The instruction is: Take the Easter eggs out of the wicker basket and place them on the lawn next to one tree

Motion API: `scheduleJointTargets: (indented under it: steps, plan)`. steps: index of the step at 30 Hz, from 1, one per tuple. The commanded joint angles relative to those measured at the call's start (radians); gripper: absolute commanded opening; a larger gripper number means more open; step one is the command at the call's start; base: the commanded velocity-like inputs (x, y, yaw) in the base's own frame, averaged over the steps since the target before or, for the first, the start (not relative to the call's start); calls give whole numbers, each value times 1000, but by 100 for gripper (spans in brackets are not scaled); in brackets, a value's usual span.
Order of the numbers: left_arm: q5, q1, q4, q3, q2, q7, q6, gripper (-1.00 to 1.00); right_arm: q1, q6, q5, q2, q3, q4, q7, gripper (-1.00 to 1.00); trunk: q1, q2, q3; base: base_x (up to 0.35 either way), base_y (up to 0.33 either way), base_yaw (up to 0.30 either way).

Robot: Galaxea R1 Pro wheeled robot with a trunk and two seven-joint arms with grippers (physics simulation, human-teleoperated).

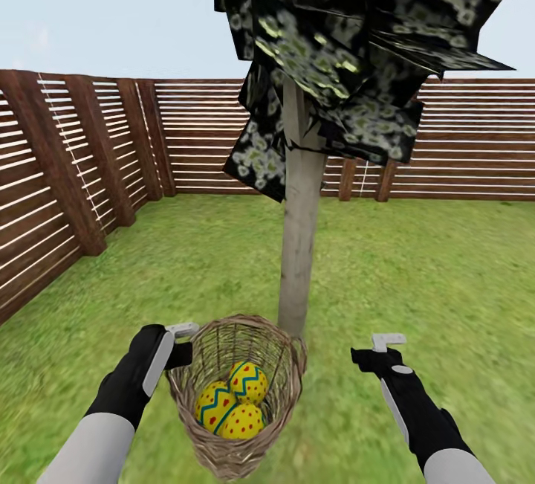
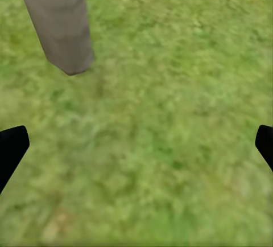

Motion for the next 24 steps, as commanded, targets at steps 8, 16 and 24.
scheduleJointTargets:
  steps: [8, 16, 24]
  plan:
    - [35, 0, 33, 5, 4, -106, -38, -100, 0, 5, 10, 0, 0, -2, 1, 100, 31, -57, -26, 0, 0, 0]
    - [35, 1, 120, 3, -4, -108, -133, -100, 0, 3, 10, 0, -1, -3, 1, 100, 61, -113, -51, 0, 0, 0]
    - [36, 1, 122, 2, -6, -108, -133, -100, 0, 4, 11, 0, 0, -5, 1, 100, 92, -169, -76, 0, 0, 0]
